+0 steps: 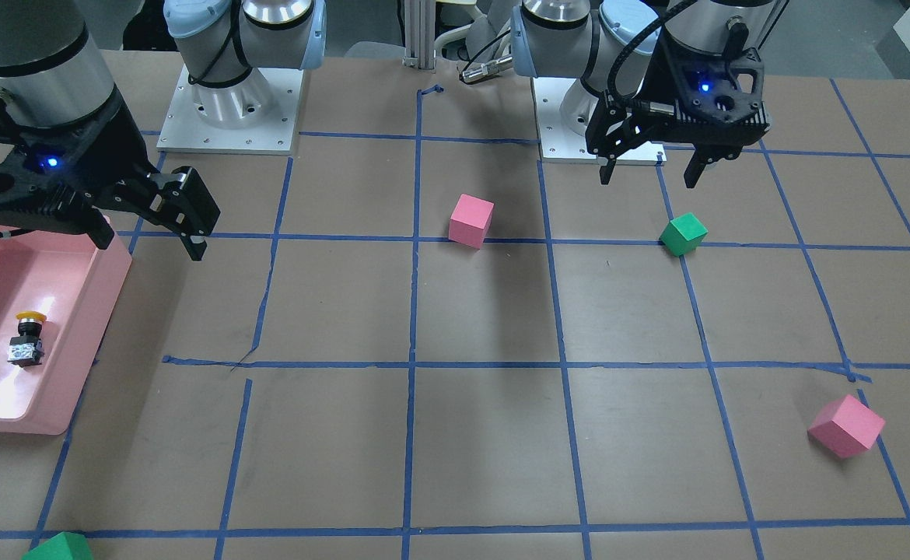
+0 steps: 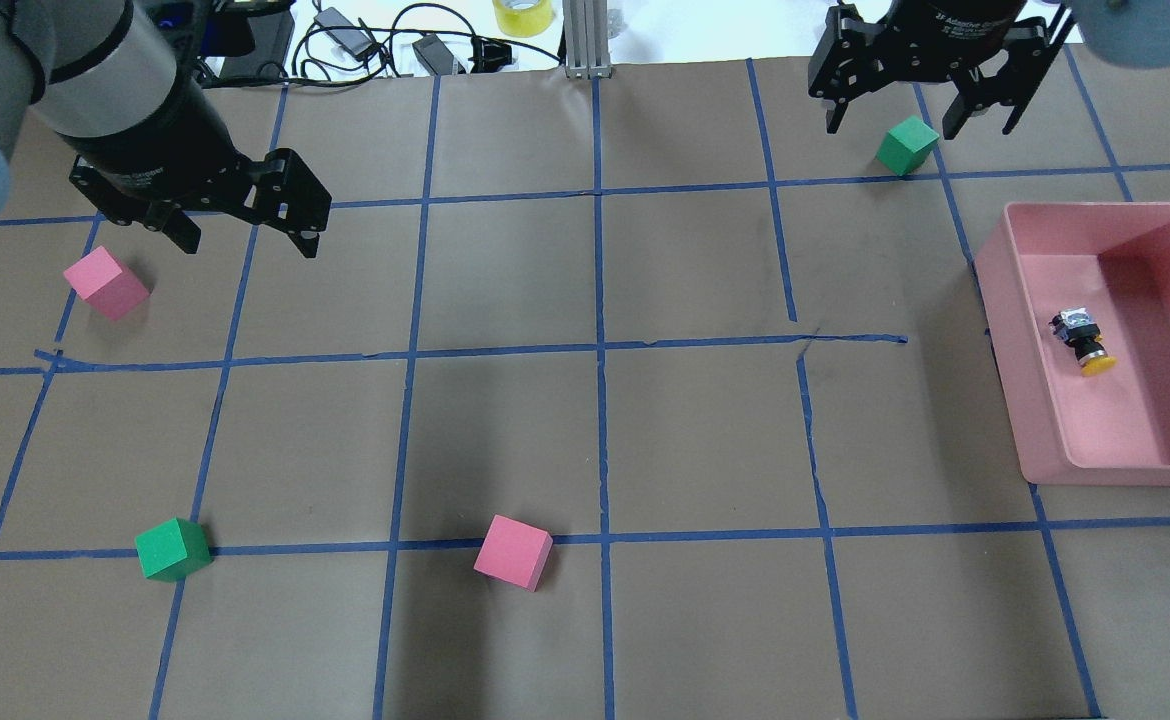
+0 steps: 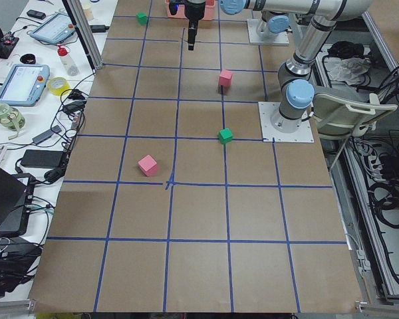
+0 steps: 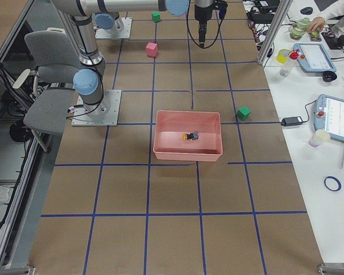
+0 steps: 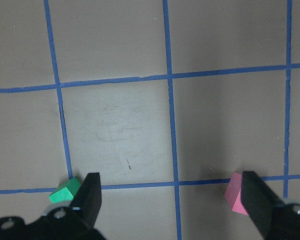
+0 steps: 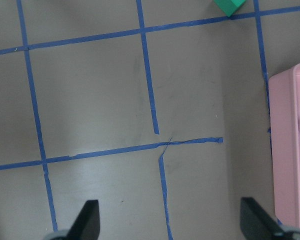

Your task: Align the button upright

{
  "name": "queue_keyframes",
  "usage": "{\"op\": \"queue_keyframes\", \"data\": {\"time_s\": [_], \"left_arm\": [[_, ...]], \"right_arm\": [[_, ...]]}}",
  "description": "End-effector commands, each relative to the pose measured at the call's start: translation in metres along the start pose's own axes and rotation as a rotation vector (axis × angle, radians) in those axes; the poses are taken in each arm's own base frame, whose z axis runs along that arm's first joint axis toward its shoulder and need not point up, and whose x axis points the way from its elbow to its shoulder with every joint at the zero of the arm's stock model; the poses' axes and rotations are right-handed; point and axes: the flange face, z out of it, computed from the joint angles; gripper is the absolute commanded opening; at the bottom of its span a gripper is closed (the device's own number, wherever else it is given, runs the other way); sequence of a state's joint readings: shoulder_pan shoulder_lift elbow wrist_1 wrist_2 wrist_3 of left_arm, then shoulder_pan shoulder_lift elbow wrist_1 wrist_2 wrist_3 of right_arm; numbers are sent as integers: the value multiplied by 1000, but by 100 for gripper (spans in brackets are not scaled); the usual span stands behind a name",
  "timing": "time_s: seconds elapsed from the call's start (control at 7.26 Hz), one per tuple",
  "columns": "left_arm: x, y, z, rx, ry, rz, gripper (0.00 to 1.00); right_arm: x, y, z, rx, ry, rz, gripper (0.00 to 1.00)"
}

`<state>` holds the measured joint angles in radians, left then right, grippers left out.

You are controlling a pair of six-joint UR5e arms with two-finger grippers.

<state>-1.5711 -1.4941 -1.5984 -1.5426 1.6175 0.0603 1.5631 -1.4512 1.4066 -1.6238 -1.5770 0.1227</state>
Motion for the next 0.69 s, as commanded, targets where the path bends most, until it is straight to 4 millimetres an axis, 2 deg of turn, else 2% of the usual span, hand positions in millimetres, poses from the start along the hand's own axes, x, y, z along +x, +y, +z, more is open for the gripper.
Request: {"op": "queue_keyframes", "data": {"time_s": [0.0, 0.14, 0.55], "left_arm": [[-2, -2, 3, -6, -1, -5, 100], [-12, -5, 7, -14, -2, -23, 100], [-15, -8, 11, -21, -3, -30, 100]], "right_arm": [[0, 0, 0, -3, -1, 0, 100], [0, 0, 0, 2, 0, 0, 100], [1, -1, 0, 5, -1, 0, 100]]}}
